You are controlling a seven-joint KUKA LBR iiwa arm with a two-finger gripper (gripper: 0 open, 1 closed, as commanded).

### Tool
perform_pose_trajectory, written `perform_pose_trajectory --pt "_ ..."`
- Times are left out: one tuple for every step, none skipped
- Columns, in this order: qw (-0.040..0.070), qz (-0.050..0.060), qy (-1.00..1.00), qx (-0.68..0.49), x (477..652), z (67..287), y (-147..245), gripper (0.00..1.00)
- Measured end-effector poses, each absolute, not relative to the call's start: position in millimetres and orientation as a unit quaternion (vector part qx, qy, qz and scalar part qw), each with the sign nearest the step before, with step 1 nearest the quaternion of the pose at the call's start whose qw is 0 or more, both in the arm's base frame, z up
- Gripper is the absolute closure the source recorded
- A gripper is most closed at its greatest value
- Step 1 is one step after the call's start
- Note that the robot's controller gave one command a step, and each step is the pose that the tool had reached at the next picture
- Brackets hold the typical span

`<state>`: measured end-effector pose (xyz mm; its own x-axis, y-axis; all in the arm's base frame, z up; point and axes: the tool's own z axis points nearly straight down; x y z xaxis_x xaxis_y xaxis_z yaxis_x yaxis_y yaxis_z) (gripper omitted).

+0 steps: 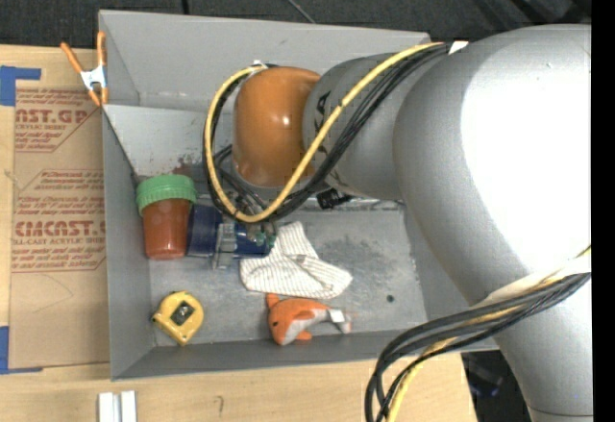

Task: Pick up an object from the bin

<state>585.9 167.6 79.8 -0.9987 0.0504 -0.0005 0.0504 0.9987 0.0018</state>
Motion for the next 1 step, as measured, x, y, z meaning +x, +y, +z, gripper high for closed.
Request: perform_pose_trajectory --pt "0.001 0.001 1.0 0.029 574.6 207.3 174.4 1.0"
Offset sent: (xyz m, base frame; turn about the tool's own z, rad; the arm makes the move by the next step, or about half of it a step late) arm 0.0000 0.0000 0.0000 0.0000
